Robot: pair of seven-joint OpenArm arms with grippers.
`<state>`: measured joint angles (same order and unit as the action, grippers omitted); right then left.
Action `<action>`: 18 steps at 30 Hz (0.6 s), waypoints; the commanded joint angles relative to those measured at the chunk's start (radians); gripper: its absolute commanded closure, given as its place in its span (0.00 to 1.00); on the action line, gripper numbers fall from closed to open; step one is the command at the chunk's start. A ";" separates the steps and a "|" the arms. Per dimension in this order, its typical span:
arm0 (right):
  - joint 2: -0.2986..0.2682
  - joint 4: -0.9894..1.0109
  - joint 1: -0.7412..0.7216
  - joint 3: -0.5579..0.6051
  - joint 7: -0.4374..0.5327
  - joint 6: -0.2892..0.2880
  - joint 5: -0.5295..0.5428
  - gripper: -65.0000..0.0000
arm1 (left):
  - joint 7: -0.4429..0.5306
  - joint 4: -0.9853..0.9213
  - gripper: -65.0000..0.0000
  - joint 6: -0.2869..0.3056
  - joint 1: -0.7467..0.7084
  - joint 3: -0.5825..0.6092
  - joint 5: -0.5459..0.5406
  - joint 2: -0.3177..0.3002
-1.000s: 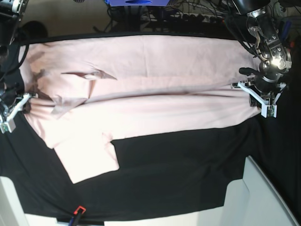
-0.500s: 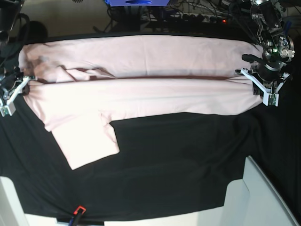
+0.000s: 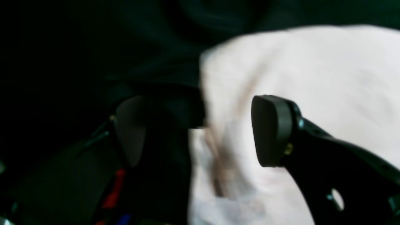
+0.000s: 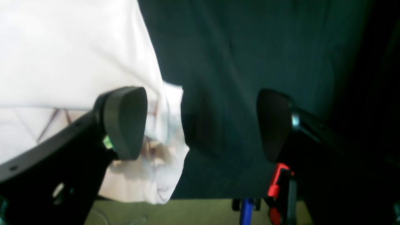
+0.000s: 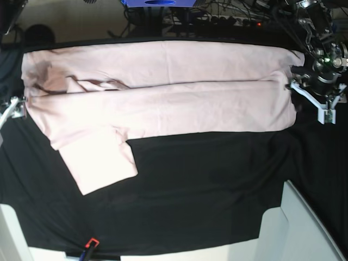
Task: Fold the T-shirt properly
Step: 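Fold the held shirt half over toward the robot with both grippers, then release the fold and regrasp the shirt's side edges with both grippers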
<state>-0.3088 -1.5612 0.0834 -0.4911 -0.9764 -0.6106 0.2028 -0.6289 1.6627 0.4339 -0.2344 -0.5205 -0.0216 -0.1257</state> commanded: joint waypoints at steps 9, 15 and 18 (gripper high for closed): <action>-0.060 0.357 -0.274 0.165 0.107 0.001 0.013 0.21 | -0.085 -0.055 0.22 -0.002 0.134 -0.003 -0.010 -0.032; -0.083 0.663 -0.406 0.254 0.238 0.001 0.013 0.20 | -0.085 -0.057 0.22 -0.002 0.135 -0.003 -0.010 -0.053; -0.088 0.775 -0.451 0.277 0.297 0.001 0.013 0.20 | -0.085 -0.062 0.22 -0.002 0.131 -0.003 -0.010 -0.075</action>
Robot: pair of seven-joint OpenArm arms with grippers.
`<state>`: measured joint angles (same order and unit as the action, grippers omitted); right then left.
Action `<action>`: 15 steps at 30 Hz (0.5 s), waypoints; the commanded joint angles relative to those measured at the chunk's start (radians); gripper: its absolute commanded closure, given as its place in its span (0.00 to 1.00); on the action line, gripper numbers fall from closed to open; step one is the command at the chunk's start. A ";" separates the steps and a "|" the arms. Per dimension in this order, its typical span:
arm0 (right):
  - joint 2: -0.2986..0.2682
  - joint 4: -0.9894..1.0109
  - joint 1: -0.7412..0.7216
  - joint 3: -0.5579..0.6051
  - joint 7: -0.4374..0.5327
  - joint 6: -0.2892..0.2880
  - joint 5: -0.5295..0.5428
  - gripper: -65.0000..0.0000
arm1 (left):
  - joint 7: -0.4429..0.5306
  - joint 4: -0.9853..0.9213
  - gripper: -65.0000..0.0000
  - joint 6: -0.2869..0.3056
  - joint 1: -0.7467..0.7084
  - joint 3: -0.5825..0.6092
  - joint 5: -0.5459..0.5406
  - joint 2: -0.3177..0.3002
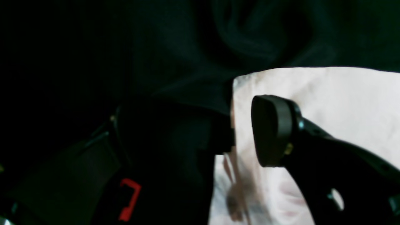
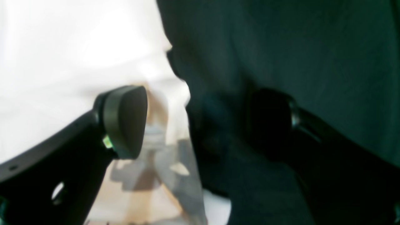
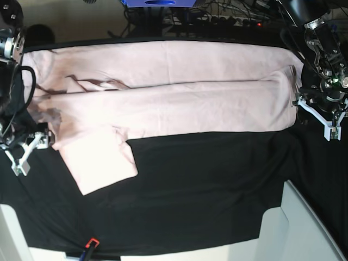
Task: Fold the T-shirt properly
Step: 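Release the fold and regrasp the shirt's side edges with both grippers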
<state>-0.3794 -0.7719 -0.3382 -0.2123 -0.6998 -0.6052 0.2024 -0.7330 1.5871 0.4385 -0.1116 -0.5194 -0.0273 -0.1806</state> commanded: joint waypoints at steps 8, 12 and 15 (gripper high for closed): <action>-0.008 0.076 -0.043 0.003 0.073 -0.005 0.013 0.21 | 0.022 -0.061 0.23 -0.007 0.013 -0.006 -0.006 -0.041; 0.017 0.076 -0.043 0.003 0.073 -0.005 0.013 0.21 | 0.022 -0.061 0.23 -0.007 0.013 -0.006 -0.006 -0.041; 0.023 0.078 -0.043 0.003 0.075 -0.005 0.013 0.21 | 0.022 -0.060 0.23 -0.007 0.023 -0.006 -0.006 -0.041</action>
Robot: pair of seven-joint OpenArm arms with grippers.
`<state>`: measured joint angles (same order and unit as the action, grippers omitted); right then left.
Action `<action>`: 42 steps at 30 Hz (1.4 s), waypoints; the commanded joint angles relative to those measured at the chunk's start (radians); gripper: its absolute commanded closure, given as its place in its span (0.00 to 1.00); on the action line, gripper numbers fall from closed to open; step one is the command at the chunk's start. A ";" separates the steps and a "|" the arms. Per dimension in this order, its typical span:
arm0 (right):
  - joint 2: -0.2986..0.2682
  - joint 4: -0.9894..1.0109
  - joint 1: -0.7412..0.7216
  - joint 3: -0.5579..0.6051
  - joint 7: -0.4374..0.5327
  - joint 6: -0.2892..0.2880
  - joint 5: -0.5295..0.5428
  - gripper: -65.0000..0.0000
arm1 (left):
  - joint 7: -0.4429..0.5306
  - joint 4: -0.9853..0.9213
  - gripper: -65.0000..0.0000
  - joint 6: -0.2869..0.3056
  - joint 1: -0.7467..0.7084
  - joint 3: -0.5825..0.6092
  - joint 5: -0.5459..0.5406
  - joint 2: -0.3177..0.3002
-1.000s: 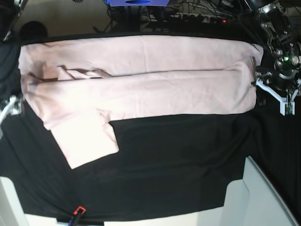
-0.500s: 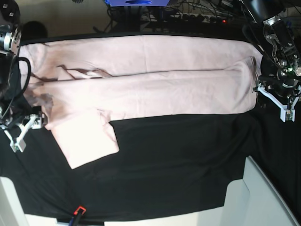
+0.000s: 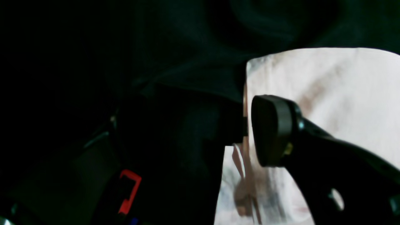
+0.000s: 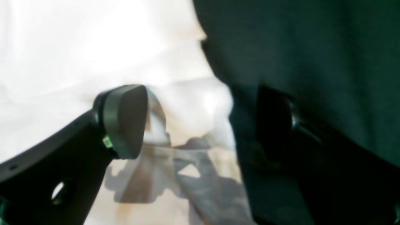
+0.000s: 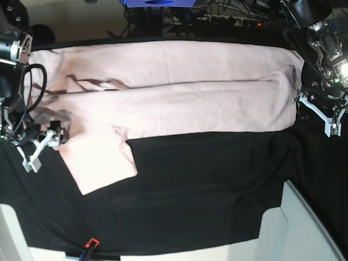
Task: Fold the T-shirt properly
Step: 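Release the fold and regrasp the shirt's side edges with both grippers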
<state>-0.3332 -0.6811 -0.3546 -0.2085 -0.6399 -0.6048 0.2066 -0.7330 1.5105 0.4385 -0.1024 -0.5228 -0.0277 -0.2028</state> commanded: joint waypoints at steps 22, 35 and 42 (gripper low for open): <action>-0.016 -0.015 -0.028 -0.001 0.016 -0.005 0.009 1.00 | 0.019 -0.004 0.79 -0.007 0.079 -0.001 -0.005 -0.013; -0.036 -0.015 -0.028 -0.002 0.013 -0.005 0.009 1.00 | 0.020 -0.153 0.19 -0.004 0.132 0.005 -0.004 -0.019; -0.034 -0.015 -0.025 -0.002 0.013 -0.005 0.009 1.00 | 0.023 -0.350 0.19 -0.004 0.246 0.008 -0.005 -0.047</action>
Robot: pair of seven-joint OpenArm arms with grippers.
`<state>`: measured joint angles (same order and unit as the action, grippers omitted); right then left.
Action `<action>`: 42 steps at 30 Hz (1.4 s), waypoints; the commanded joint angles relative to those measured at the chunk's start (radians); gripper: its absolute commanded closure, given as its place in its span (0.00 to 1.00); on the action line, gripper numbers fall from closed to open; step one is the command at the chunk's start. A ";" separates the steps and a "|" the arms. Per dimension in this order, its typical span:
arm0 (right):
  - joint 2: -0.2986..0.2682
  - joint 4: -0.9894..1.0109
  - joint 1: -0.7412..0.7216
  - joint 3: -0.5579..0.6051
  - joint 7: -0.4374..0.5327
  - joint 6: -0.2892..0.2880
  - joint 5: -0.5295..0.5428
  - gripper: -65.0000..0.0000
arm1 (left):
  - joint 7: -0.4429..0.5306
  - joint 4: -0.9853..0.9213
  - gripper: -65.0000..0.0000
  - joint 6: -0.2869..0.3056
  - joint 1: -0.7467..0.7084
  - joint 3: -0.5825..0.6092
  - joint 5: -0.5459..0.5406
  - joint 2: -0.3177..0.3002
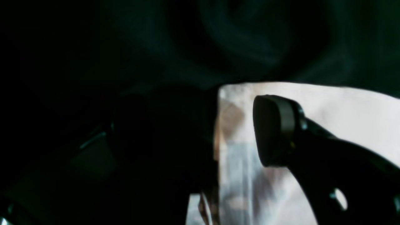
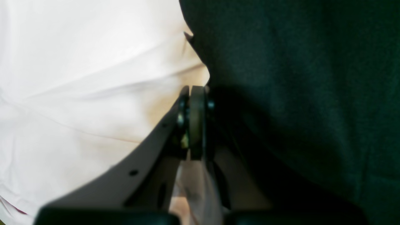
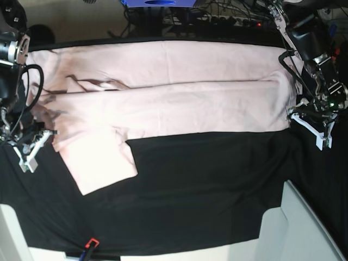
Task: Fold the T-shirt properly
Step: 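Release the fold and regrasp the shirt's side edges with both grippers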
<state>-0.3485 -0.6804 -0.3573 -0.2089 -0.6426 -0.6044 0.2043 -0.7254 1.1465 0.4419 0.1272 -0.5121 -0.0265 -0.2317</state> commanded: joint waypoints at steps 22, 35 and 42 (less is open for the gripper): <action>-0.021 -0.015 -0.021 -0.001 0.016 -0.005 0.011 1.00 | 0.119 -0.224 0.64 -0.007 0.084 0.045 -0.014 0.016; -0.013 -0.108 -0.019 -0.005 0.020 -0.005 0.013 1.00 | 0.111 -0.029 1.00 -0.008 0.082 0.043 -0.010 0.016; -0.021 -0.144 -0.027 -0.007 0.014 -0.001 0.013 1.00 | 0.054 0.082 1.00 -0.008 0.085 0.043 -0.014 0.018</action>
<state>-0.3489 -0.8070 -0.3573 -0.2100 -0.6449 -0.6044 0.2092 -0.6991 1.1988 0.4385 0.1894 -0.4679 -0.0341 -0.1936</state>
